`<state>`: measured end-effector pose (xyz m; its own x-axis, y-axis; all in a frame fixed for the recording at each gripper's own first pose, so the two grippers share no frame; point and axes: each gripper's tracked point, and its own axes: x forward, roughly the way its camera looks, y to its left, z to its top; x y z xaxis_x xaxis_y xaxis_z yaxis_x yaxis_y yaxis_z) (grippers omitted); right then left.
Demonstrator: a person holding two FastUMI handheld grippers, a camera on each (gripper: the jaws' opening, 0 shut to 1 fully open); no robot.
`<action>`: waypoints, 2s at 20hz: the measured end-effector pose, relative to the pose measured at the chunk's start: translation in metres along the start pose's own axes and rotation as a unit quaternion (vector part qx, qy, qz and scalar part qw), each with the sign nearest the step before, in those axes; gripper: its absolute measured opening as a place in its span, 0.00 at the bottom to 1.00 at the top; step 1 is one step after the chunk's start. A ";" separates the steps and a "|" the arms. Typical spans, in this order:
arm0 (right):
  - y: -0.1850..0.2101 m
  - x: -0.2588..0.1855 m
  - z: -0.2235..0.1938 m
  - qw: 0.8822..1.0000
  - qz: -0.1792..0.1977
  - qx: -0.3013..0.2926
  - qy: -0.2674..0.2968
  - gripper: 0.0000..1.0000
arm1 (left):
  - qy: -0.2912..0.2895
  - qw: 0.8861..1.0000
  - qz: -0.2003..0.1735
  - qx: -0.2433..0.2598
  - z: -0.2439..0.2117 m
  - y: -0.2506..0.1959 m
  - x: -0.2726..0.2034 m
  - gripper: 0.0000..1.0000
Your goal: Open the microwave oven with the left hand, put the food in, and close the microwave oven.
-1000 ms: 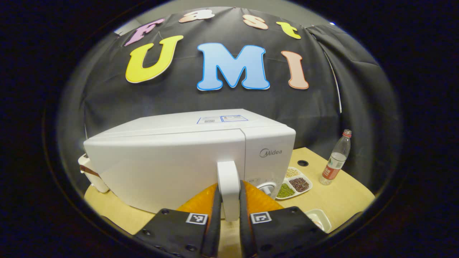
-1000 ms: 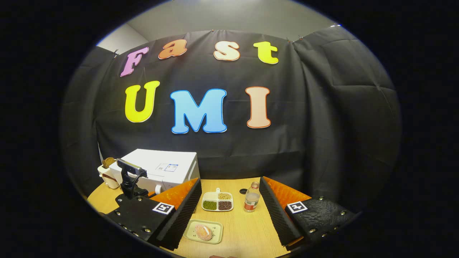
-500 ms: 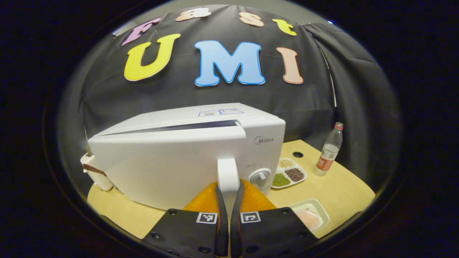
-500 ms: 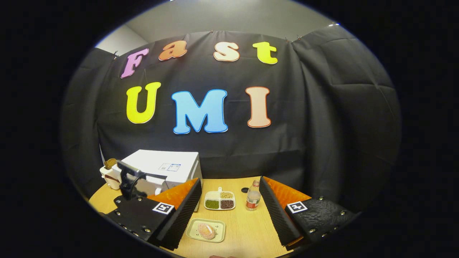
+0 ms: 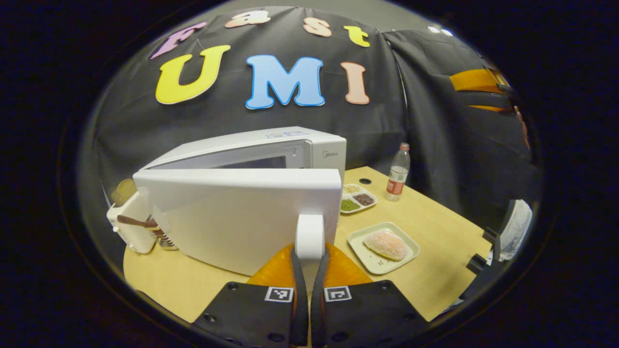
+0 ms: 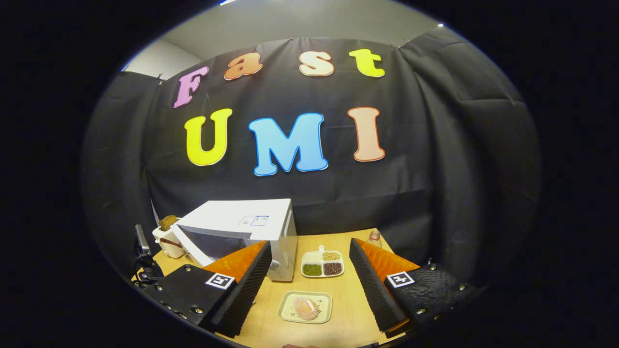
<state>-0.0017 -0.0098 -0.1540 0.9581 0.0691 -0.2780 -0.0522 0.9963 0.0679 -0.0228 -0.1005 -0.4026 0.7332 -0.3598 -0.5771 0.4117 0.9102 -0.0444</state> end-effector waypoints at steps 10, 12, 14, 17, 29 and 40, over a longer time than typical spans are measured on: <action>0.054 0.000 -0.055 0.998 0.015 0.022 0.051 0.99 | 0.056 0.990 -0.119 0.053 -0.063 0.056 -0.126 0.10; 0.058 0.006 -0.073 0.998 0.011 0.022 0.066 0.99 | 0.061 0.989 -0.121 0.056 -0.072 0.074 -0.146 0.10; 0.052 0.016 -0.096 0.996 -0.002 0.014 0.090 0.99 | 0.061 0.989 -0.122 0.054 -0.081 0.092 -0.163 0.10; 0.040 0.031 -0.137 0.990 -0.013 0.008 0.139 0.99 | 0.065 0.990 -0.113 0.055 -0.092 0.119 -0.185 0.10; -0.006 0.100 -0.280 0.952 -0.008 0.000 0.306 0.99 | 0.103 0.994 -0.007 0.026 -0.124 0.251 -0.240 0.10; -0.002 0.121 -0.331 0.927 0.025 -0.005 0.373 0.98 | 0.095 0.995 0.022 -0.035 -0.135 0.283 -0.248 0.17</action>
<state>0.0205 0.0137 -0.5052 0.4929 0.1280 -0.8606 -0.0979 0.9910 0.0913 -0.1612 0.2737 -0.3825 0.6315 -0.2795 -0.7232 0.3378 0.9388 -0.0679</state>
